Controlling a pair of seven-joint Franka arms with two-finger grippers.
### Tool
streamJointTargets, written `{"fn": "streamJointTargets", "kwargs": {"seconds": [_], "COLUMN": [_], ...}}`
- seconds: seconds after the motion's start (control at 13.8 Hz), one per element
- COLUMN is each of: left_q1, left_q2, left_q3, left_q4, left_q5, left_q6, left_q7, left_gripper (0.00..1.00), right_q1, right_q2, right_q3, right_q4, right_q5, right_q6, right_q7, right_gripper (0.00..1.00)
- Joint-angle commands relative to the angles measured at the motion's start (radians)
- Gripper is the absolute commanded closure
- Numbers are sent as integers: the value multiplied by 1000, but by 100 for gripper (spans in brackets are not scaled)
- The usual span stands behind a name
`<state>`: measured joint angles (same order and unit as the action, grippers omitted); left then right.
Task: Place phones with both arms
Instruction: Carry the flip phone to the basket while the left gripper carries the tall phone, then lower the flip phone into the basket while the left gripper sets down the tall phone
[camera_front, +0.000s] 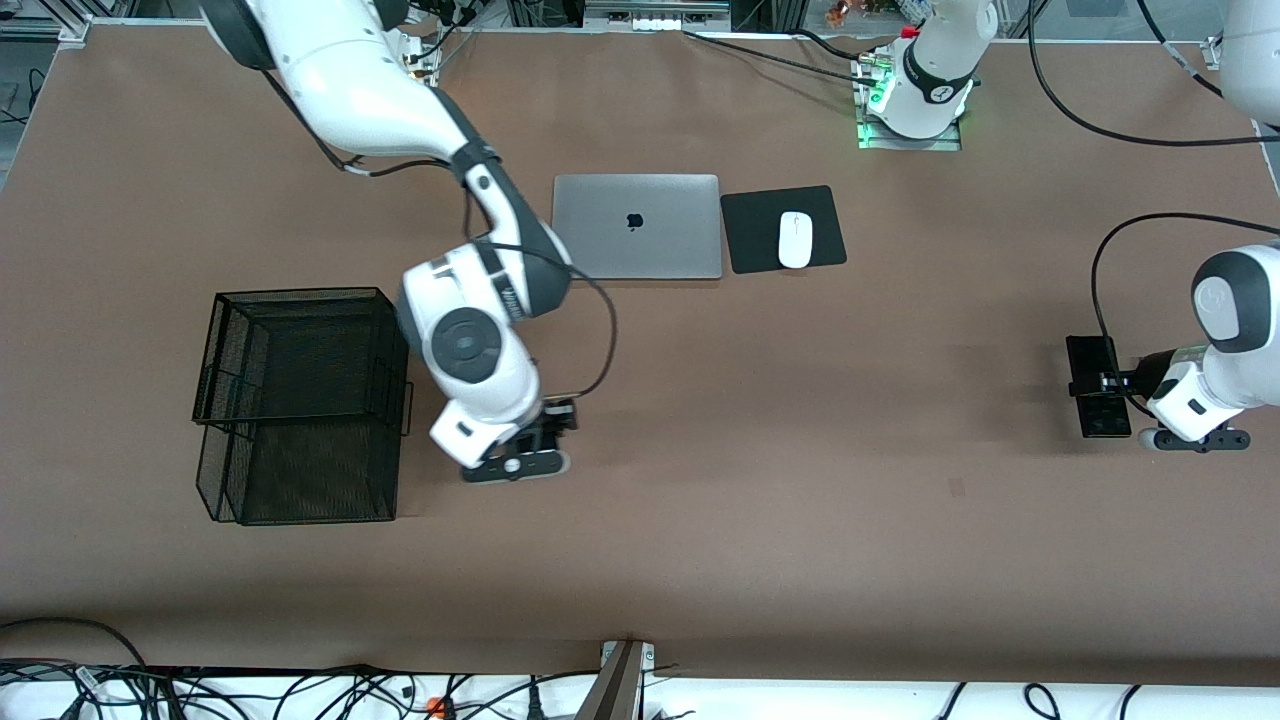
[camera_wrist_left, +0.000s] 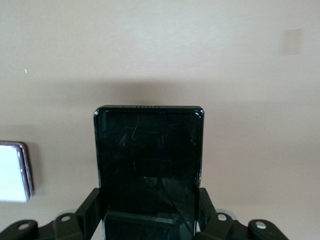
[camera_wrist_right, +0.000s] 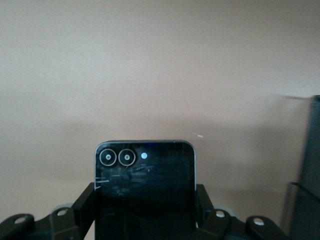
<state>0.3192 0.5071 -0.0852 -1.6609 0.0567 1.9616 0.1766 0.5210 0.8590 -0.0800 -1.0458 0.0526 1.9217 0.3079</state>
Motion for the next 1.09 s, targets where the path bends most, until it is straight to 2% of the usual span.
{"fn": "streamJointTargets", "kwargs": {"seconds": [0.0,0.15,0.44,0.73,1.02], "left_q1": [-87,-135,-319,-497,-682], "left_q2": [-73,-81,-79,-41,33], "left_q3": [4,4,-1,-1,-1], "left_q4": [53,96,139,153,181], "left_q5": [52,54,52,31,31], "left_q6": [-137,-206,-210,-187,-57], "left_q7": [-80,-98,-152,-349,-538], "left_gripper": [73,73,73,74,73], "right_q1": [-47,-97,-186,-190,-190], "right_q2": [-93,-156,-325,-428,-476], "right_q3": [8,8,-7,-136,-262], "right_q4": [-31,-78,-285,-436,-536], "right_q5": [36,49,49,49,49], "right_q6": [-119,-157,-173,-173,-170], "right_q7": [-103,-142,-257,-406,-516], "right_gripper": [100,100,100,100,100]}}
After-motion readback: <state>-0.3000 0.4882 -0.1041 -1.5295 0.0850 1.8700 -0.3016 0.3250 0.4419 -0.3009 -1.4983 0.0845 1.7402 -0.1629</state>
